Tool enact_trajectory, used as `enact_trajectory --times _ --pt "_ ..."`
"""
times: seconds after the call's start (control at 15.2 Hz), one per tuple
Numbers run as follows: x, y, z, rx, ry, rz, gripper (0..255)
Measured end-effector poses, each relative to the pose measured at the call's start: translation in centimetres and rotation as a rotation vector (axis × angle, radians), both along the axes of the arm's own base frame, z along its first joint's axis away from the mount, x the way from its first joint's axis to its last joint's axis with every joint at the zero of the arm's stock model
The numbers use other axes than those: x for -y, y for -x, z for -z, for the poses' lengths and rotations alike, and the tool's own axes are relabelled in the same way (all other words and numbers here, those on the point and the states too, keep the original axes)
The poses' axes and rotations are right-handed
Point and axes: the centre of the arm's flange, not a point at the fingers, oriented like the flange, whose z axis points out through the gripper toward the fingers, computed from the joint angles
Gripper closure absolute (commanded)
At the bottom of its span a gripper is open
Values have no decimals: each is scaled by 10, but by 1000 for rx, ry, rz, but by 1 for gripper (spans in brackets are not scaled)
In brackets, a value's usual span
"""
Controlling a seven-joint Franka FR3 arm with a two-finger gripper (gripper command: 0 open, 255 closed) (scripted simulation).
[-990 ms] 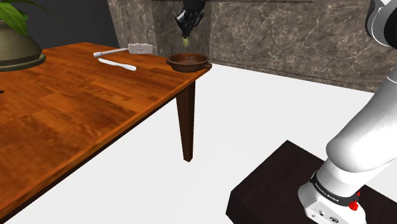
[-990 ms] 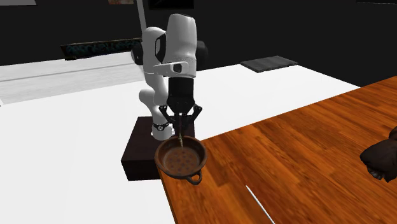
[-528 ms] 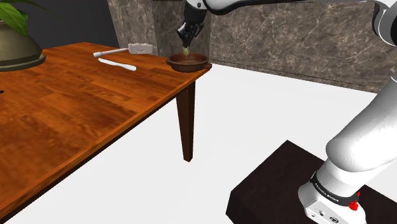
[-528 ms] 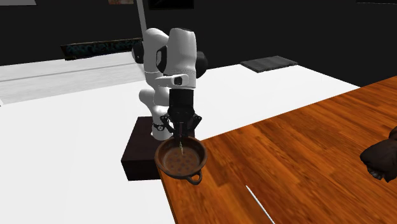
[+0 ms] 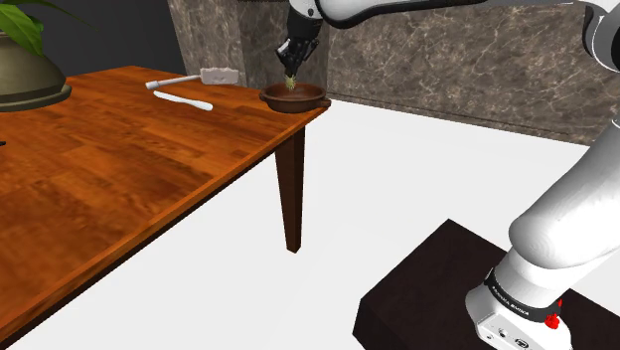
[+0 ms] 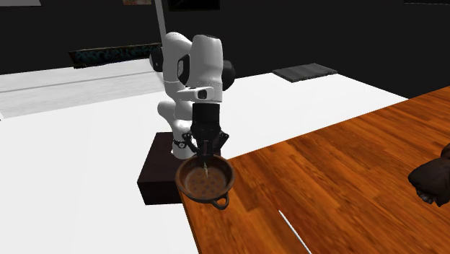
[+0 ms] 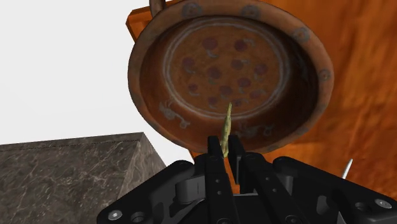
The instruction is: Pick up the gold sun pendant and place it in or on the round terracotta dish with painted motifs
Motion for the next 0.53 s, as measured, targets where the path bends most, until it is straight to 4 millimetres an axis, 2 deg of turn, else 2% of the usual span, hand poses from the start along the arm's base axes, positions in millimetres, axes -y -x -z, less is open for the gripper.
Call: enact_trajectory --times 0.4,0.53 --pt "0 0 0 0 0 0 0" --pt "0 6 -13 0 0 0 0"
